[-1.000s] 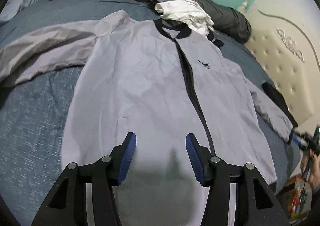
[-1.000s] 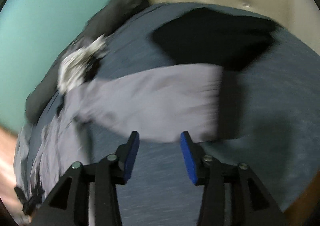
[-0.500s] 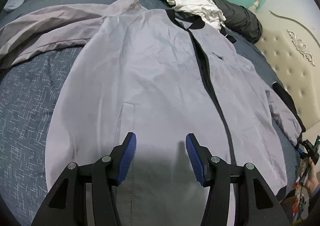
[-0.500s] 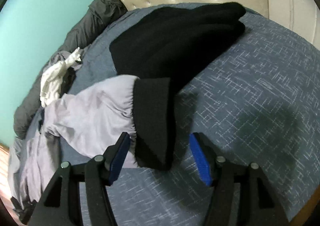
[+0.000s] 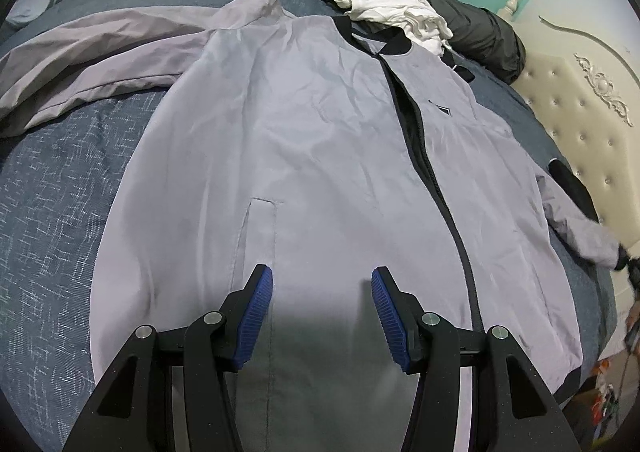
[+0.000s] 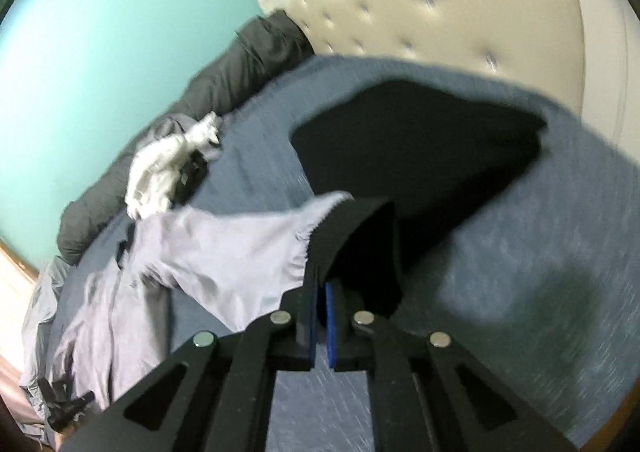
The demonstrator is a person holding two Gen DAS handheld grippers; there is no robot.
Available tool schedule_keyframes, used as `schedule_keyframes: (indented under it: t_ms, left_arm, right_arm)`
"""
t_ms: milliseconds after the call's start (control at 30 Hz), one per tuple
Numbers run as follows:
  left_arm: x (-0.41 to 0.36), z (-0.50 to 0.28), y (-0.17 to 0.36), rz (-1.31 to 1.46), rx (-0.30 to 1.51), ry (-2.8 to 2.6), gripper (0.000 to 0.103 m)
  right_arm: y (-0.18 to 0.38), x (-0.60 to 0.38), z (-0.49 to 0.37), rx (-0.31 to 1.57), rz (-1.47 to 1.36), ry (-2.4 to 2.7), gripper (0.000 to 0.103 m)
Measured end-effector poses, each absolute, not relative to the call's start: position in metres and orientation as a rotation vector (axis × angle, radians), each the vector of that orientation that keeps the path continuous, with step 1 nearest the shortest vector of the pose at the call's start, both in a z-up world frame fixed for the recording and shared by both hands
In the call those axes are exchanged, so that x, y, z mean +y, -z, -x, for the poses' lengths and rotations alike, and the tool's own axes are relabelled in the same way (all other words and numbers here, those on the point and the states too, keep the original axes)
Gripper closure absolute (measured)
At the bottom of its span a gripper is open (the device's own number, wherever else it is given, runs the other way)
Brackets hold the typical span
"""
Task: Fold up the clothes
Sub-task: 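Grasp the black sleeve cuff with the right tool and lift it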
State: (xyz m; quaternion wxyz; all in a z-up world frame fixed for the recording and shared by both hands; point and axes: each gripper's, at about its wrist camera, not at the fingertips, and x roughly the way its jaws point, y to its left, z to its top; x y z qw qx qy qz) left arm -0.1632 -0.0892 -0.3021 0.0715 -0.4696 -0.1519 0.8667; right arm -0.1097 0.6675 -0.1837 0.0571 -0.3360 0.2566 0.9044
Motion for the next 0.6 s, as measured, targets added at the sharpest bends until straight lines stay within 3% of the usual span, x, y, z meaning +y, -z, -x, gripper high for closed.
schedule_keyframes:
  t_ms: [267, 600]
  left_arm:
    - [-0.089, 0.163, 0.300, 1.396, -0.452, -2.609, 0.047]
    - [-0.088, 0.159, 0.296, 1.372, -0.448, -2.596, 0.047]
  right_arm:
    - [0.105, 0.701, 0.134, 0.750, 0.896, -2.709, 0.100]
    - [0.068, 0.650, 0.172, 0.663, 0.913, -2.821, 0.100]
